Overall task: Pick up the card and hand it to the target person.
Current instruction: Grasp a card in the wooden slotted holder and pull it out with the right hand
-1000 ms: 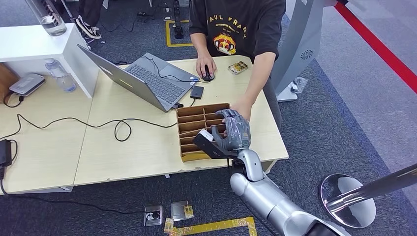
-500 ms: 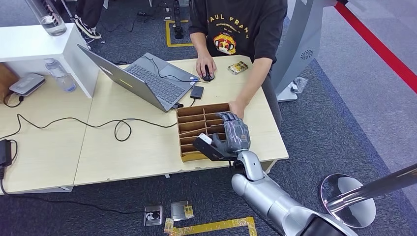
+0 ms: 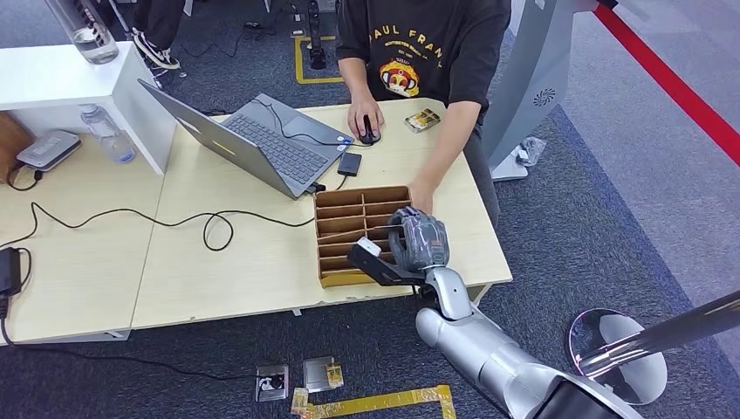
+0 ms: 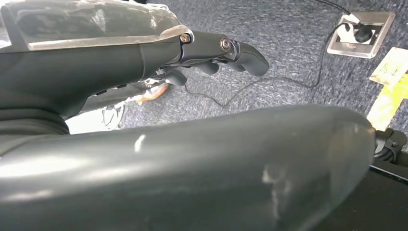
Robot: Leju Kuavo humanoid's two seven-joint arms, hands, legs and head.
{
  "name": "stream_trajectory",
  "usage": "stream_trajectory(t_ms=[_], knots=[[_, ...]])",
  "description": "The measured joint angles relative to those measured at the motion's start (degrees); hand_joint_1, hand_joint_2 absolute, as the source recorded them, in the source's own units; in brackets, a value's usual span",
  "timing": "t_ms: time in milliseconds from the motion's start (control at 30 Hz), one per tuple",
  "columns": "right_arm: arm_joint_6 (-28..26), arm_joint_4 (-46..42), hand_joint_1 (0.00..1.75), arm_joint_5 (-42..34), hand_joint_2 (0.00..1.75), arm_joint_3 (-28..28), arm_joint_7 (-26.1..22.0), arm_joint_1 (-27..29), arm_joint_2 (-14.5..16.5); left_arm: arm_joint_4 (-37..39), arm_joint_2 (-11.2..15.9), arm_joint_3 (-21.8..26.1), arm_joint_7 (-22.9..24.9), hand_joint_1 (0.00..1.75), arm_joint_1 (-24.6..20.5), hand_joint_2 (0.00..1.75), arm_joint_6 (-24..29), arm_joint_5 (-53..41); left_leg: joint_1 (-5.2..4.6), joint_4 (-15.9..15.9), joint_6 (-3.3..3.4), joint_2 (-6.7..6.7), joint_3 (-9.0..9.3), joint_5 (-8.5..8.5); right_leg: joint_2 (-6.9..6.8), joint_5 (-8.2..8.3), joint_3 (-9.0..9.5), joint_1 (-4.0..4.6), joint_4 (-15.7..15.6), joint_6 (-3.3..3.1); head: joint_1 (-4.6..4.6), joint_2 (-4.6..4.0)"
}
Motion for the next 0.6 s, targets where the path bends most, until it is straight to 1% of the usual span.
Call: stream_trajectory(t_ms=[367,500,600], knots=[[0.00,-0.01,1.40,1.43,1.75,-0.01,-0.34,-0.20,-0.11,0.00,0.00,0.00,0.10,0.00,-0.01,0.00,-0.07,-0.08,0.00,0.00,-0.01,0.00,-0.01,-0.01,0.00,-0.01,0.00,0.00,0.00,-0.01,0.01,0.00],[-0.02,-0.32,1.58,3.04,1.75,-0.18,-0.67,0.00,-0.11,0.00,0.00,0.00,0.12,0.00,0.00,0.00,-0.07,-0.08,0.00,0.00,0.00,0.00,0.00,-0.01,0.00,-0.01,-0.01,0.00,0.00,-0.01,0.01,0.00],[-0.04,-2.31,1.63,6.36,1.75,-1.24,-1.84,1.17,-0.09,0.00,0.00,0.00,0.14,0.00,0.00,0.00,-0.03,-0.08,0.00,0.00,0.00,-0.01,-0.02,0.00,0.00,-0.01,-0.01,0.00,0.00,-0.01,0.00,0.00]])
